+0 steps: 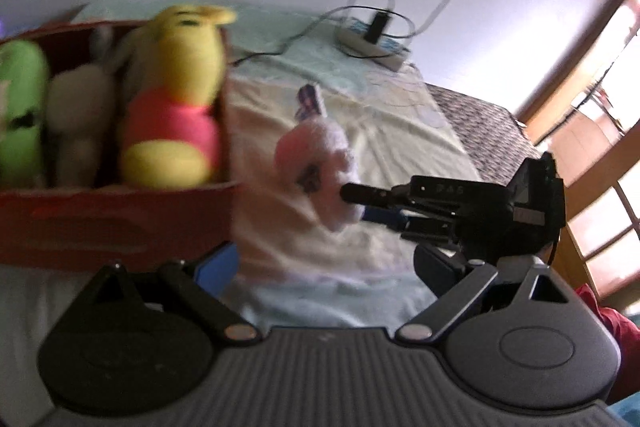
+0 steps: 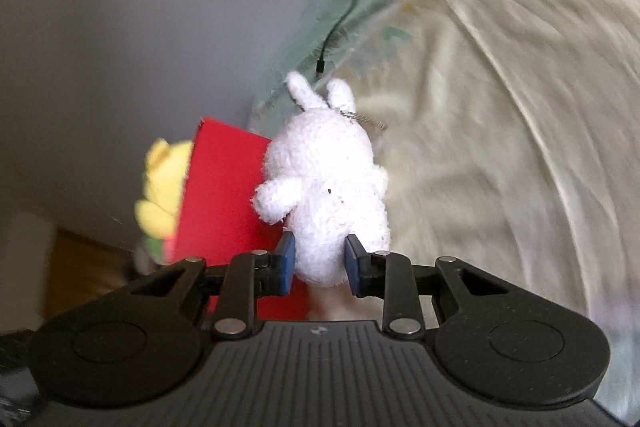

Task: Organize objects
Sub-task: 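Close the right gripper on the white bunny plush's body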

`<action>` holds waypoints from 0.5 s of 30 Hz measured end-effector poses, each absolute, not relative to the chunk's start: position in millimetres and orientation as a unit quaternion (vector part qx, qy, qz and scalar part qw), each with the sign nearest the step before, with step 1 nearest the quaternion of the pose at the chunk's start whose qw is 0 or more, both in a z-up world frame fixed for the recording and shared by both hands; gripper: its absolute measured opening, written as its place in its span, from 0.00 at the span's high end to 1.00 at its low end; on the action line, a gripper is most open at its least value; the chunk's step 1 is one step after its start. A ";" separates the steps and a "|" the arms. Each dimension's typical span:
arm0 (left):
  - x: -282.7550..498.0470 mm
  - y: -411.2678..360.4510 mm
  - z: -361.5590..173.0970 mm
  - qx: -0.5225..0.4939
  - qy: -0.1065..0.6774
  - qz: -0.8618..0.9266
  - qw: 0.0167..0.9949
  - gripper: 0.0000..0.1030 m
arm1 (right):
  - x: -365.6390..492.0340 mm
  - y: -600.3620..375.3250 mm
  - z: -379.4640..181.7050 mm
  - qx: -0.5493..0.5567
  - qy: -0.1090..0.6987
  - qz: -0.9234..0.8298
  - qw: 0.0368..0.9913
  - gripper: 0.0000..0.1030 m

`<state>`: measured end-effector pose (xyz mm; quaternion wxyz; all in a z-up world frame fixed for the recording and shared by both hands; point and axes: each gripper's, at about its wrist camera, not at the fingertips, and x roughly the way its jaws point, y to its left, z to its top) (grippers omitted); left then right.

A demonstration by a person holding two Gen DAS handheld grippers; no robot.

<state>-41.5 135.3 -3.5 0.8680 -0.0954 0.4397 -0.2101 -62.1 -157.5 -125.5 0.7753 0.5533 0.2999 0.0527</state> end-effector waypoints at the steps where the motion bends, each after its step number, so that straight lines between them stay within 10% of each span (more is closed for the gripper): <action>1: -39.5 127.6 -3.4 -0.090 0.440 -0.219 0.866 0.08 | -69.8 -159.0 -126.0 0.556 0.300 0.051 0.773 0.72; 15: 28.6 54.4 -56.7 -0.058 0.488 -0.252 0.834 0.17 | -105.7 -204.7 -116.3 0.536 0.258 -0.011 0.803 0.63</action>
